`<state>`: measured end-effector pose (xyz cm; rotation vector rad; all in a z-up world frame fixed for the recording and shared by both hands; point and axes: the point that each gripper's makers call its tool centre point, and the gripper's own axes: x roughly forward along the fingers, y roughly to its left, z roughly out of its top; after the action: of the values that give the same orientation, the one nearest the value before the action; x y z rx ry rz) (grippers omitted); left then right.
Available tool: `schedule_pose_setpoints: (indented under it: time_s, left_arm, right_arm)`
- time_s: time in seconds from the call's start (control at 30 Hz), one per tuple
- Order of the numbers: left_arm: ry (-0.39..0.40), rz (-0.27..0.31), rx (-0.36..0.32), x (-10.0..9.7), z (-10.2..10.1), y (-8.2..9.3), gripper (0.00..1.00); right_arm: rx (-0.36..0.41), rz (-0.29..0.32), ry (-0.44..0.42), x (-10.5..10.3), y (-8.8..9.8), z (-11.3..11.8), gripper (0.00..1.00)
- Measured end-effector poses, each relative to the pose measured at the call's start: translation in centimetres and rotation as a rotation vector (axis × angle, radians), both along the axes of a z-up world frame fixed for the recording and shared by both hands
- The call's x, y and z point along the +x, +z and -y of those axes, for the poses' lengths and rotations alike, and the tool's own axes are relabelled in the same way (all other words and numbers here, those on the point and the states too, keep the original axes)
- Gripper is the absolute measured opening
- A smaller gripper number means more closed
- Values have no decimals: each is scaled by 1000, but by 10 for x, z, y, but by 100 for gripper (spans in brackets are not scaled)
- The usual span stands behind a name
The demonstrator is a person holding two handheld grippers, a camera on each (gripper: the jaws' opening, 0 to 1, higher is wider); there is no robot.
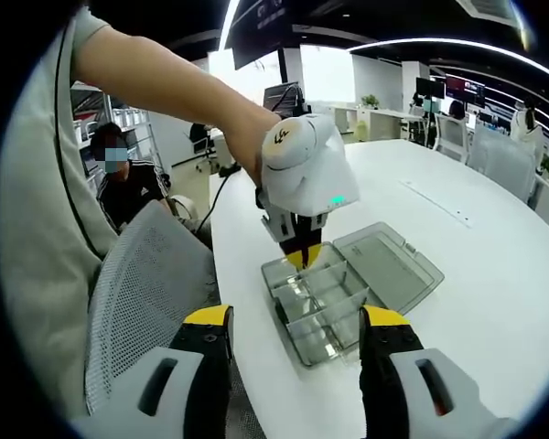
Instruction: Insert the divider into the dual guide fixture by aligning both edges with the guide slots and pushing it downward to the bottom, including one-sided entry, uneven engagement, binding, and posture correction.
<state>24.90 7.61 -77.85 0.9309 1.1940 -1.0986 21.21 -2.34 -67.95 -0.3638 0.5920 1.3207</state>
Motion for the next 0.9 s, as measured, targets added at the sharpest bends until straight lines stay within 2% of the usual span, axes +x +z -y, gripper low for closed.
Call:
schedule_pose_setpoints:
  time_s: [0.3,0.5,0.63,0.77,0.9]
  left_arm:
    - [40,29,-61,3,2,12,13]
    - [50,84,-106,0,-1,18,20]
    - [77,132,-150,1,-2,24,21]
    - [104,151,-197,-4,-2,29,22]
    - [125,193,-245,-5,-1,35,24]
  right_arm:
    - [2,3,-1,0,1,0,53]
    - [2,3,-5,2,1,2,53]
    - [1,4,-3,2,1,2,53]
    - [-1,7,-1,2,1,2,53]
    - [-1,10,-3,3,3,3,53]
